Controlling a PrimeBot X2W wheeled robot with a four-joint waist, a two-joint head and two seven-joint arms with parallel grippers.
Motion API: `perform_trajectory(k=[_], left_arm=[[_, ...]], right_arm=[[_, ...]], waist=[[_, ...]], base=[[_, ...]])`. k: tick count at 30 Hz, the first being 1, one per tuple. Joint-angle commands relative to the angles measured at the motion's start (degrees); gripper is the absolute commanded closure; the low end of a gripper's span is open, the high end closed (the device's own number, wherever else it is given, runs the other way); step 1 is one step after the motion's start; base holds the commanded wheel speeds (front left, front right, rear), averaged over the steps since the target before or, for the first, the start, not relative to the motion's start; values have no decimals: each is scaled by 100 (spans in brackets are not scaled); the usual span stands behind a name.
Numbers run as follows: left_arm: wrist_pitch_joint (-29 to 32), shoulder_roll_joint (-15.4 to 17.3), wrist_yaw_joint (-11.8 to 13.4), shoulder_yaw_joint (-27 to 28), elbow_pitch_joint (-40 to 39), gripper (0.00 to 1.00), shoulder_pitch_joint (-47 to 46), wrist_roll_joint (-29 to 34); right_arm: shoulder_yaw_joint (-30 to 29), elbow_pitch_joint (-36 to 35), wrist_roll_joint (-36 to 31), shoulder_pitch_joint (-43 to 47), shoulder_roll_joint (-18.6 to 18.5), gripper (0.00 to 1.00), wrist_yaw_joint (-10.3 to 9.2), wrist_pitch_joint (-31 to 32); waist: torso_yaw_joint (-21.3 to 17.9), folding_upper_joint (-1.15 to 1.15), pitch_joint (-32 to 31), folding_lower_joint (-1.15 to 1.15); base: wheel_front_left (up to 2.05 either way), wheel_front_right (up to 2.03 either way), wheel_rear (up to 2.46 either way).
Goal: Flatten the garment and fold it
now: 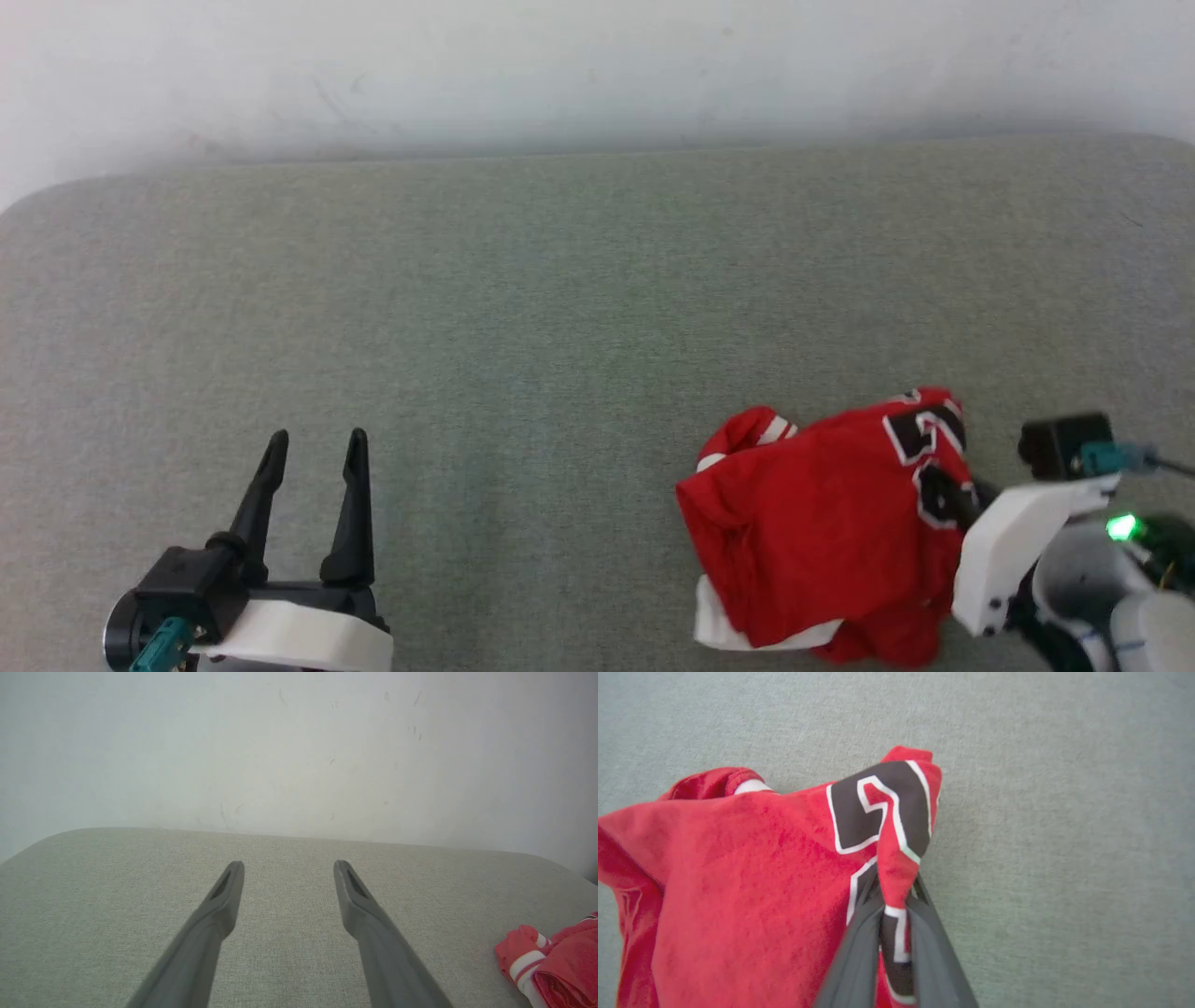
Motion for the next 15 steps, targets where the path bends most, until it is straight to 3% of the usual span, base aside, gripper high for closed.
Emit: perform_trajectory(k=[1,9,15], left_arm=[[-38,29,36,17,-45,0,-105,29],[-11,123,23,4,-177,0,-389,90],[10,221,17,22,-346,0,-753,169]], right_arm=[[37,-46,-43,-219,-127,100,-4,37],[217,76,-210,-1271,-1042,100,-4,326],[-18,239,-490,-1857,-1561,100,-4,401]], waist=[[-129,0,21,0],[-419,0,440,0],[-567,0,938,0]], base=[[0,0,0],[0,0,0],[0,0,0]])
